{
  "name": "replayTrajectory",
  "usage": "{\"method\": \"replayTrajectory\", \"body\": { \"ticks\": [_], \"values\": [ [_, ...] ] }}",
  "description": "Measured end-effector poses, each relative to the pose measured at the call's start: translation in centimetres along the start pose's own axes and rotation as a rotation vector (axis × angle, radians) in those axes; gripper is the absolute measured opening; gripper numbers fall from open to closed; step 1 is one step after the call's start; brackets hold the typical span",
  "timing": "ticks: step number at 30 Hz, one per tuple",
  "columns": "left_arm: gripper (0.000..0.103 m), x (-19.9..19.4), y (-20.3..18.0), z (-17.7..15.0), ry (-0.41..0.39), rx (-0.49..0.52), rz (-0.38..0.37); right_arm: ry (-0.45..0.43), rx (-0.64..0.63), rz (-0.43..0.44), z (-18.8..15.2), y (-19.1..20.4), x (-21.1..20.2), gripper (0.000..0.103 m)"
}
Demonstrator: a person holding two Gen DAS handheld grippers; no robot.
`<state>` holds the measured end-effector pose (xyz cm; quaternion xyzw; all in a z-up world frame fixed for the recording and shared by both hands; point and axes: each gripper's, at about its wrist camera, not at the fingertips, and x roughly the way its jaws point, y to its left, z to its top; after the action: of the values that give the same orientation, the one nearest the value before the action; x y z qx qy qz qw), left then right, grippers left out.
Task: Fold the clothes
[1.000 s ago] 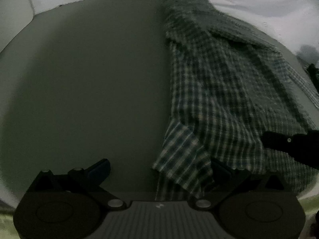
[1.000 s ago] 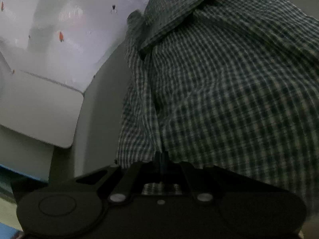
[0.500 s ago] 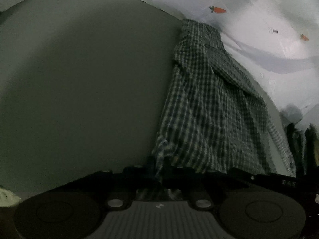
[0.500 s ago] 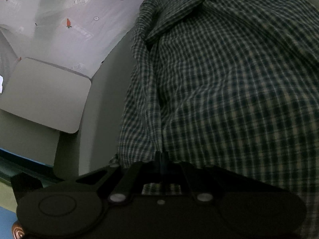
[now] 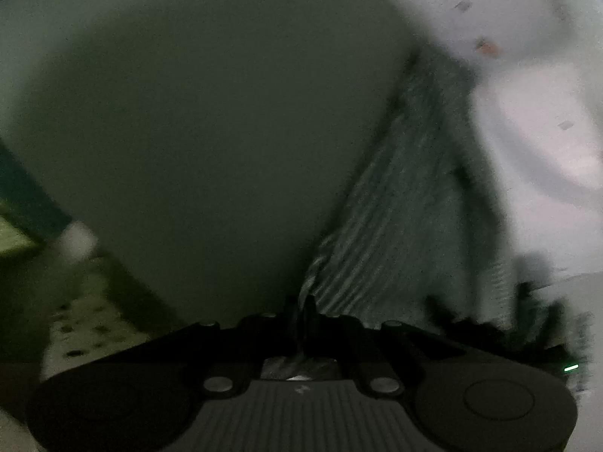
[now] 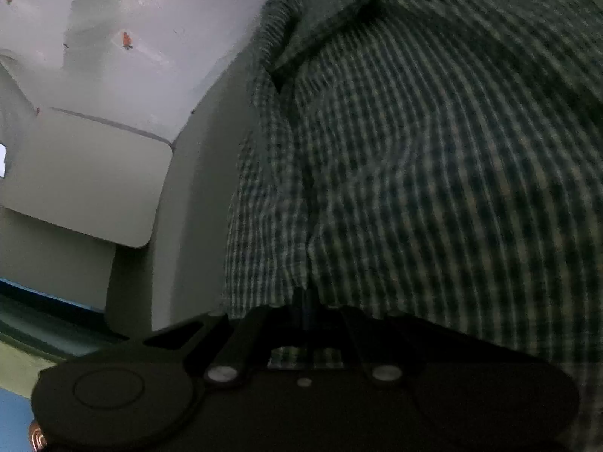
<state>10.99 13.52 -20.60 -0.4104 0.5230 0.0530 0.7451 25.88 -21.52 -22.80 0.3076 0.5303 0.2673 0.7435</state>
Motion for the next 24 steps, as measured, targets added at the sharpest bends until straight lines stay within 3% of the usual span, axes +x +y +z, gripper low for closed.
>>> {"method": "replayTrajectory", "body": {
  "ticks": [7, 12, 17, 24],
  "values": [
    [0.007, 0.7, 0.1, -0.1, 0.102, 0.027, 0.069, 0.031, 0.062, -0.007, 0.5, -1.0, 0.3, 0.002],
    [0.017, -1.4, 0.7, 1.0, 0.057, -0.049, -0.019, 0.043, 0.093, -0.013, 0.9, -1.0, 0.2, 0.003],
    [0.018, -3.1, -0.2, 2.9, -0.016, -0.051, -0.022, 0.046, 0.153, 0.000, 1.4, -1.8, -0.3, 0.004],
    [0.032, -3.2, -3.1, 5.2, -0.067, 0.006, 0.027, -0.019, 0.201, -0.058, 2.7, -3.2, -2.5, 0.007]
  ]
}}
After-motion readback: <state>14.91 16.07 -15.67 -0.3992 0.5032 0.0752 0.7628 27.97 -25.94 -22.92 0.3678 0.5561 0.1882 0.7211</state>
